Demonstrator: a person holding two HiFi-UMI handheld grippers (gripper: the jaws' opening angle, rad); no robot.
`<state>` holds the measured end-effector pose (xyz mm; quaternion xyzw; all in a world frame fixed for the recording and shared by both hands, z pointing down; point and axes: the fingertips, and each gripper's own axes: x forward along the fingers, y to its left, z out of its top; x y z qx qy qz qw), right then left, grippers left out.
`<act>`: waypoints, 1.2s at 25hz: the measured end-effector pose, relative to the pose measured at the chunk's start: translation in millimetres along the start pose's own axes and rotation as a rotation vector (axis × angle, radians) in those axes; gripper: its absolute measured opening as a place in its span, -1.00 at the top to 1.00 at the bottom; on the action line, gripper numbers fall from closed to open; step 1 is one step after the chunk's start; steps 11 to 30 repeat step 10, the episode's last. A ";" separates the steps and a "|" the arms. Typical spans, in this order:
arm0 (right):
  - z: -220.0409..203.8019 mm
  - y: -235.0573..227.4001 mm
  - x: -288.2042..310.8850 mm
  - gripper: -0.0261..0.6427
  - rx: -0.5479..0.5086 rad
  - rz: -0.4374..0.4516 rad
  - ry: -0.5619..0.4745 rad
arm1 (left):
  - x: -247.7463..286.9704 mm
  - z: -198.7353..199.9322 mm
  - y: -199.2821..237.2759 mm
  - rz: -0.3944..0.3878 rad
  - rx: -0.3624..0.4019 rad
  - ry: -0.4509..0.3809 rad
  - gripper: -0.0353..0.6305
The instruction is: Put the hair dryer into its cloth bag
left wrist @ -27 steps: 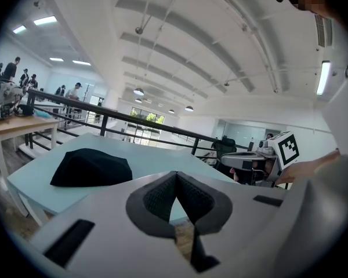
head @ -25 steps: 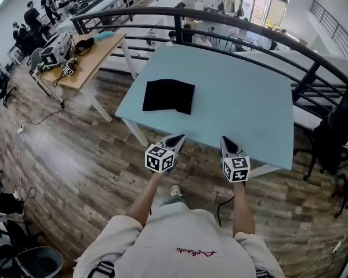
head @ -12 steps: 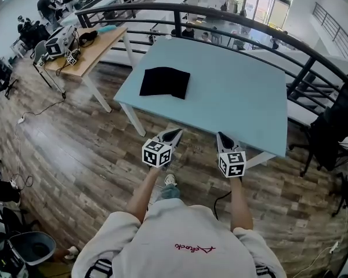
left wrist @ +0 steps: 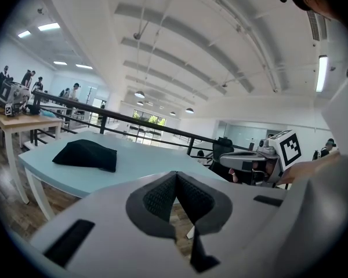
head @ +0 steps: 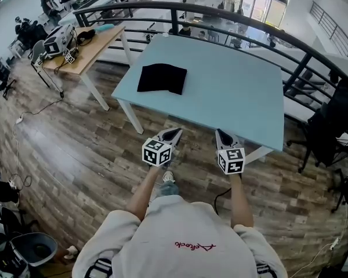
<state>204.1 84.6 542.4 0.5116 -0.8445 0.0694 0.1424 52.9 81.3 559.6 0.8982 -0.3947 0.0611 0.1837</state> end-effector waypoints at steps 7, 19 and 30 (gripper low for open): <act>1.3 -5.7 0.0 0.88 -0.002 -0.004 -0.003 | 5.0 5.2 -1.3 -0.002 0.010 -0.004 0.88; 3.4 -7.4 1.7 0.88 0.005 -0.005 -0.005 | 7.3 8.6 -0.5 -0.005 0.013 -0.004 0.88; 3.4 -7.4 1.7 0.88 0.005 -0.005 -0.005 | 7.3 8.6 -0.5 -0.005 0.013 -0.004 0.88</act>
